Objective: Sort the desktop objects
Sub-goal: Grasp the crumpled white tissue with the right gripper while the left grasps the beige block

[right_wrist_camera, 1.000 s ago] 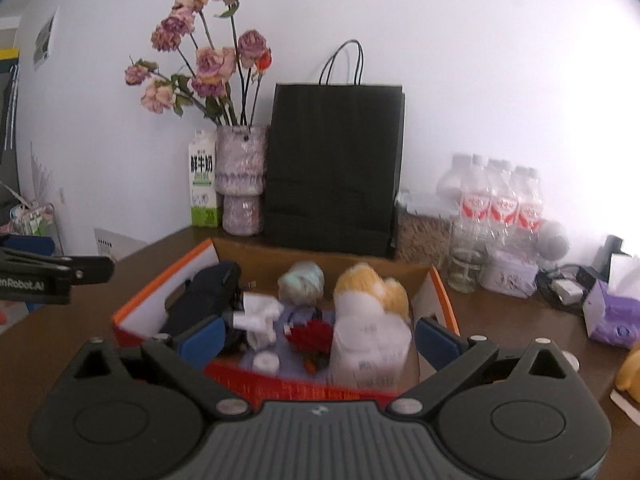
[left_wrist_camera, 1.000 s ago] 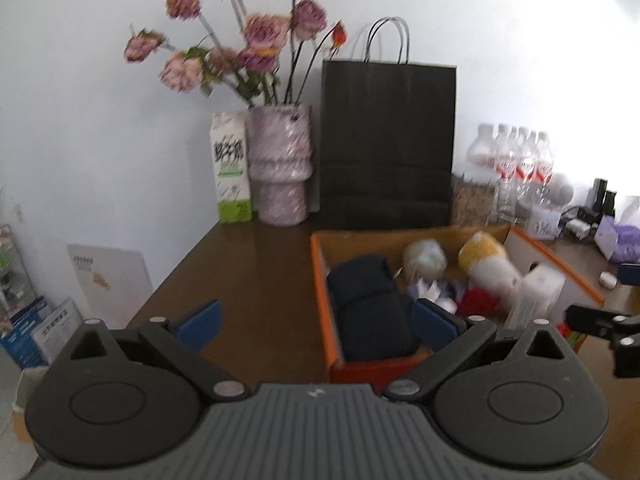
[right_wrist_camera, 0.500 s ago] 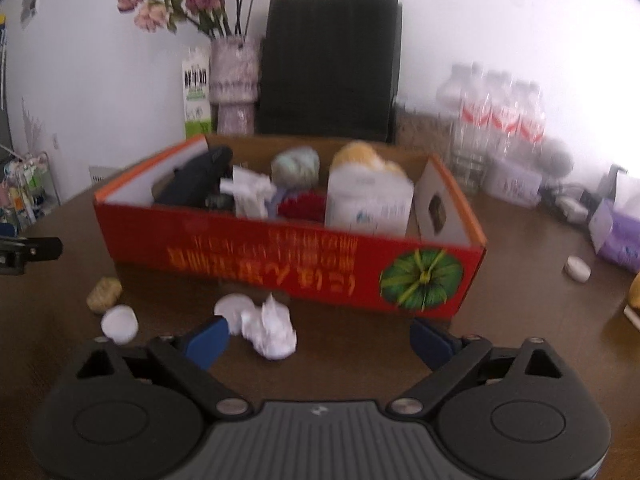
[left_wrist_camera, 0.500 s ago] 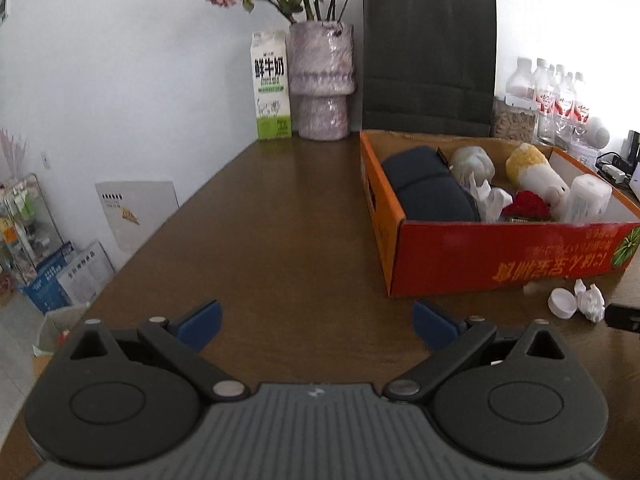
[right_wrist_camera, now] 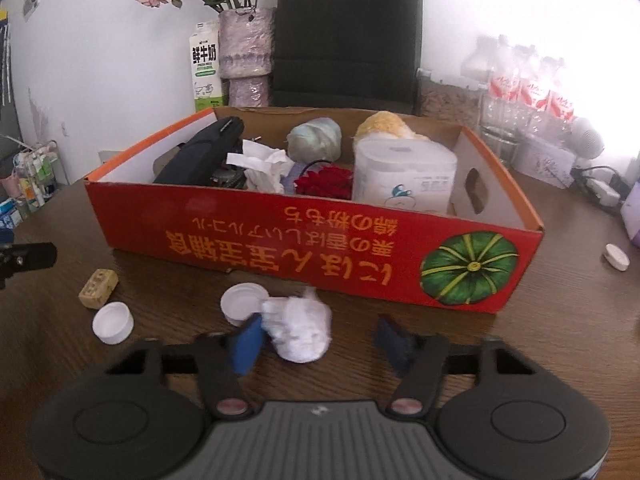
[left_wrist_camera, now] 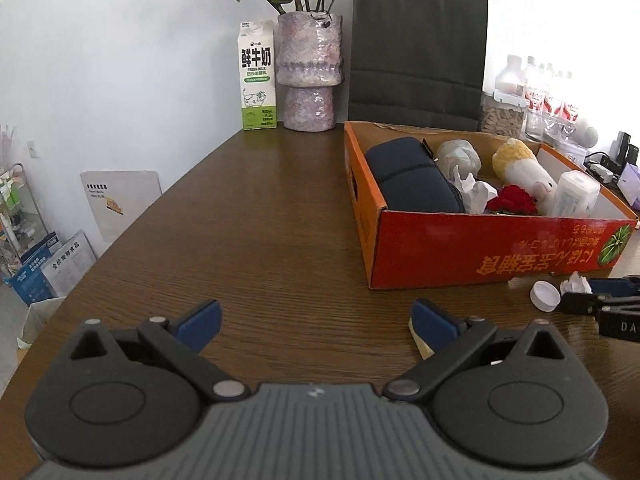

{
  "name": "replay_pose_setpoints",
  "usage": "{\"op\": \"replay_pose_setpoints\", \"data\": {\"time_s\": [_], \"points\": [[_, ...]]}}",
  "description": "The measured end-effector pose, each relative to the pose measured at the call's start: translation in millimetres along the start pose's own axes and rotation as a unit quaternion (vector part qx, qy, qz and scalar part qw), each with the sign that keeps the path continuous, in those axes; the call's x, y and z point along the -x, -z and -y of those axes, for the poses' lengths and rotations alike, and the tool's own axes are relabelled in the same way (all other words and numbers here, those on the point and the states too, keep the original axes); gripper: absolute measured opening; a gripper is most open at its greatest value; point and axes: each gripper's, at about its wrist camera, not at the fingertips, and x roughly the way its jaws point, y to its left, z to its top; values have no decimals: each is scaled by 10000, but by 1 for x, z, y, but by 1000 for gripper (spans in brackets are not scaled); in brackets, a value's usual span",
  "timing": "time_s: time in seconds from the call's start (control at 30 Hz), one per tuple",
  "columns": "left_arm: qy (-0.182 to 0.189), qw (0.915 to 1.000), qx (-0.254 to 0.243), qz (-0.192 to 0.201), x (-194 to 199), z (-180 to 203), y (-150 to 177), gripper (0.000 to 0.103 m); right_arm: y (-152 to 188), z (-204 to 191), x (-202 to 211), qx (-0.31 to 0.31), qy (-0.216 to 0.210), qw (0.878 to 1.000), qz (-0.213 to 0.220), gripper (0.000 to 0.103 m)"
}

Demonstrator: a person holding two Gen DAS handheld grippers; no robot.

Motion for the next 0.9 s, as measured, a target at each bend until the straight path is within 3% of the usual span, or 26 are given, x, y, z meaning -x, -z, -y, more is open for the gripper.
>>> {"op": "replay_pose_setpoints", "data": {"time_s": [0.07,0.5,0.7,0.77,0.9], "points": [[25,10000,-21,-25,-2,3,0,103,0,1,1,-18,-21,10000,26,23],[179,9995,-230,-135,-12,34,-5,100,8,10,9,-237,136,9993,238,20],[202,9990,-186,-343,-21,44,-3,86,11,18,13,-361,243,9985,334,20],[200,9989,-188,-378,-23,46,-1,75,12,21,15,-391,234,9983,354,20],[269,9985,-215,-417,-22,48,1,66,14,23,17,-424,210,9981,386,20]]}}
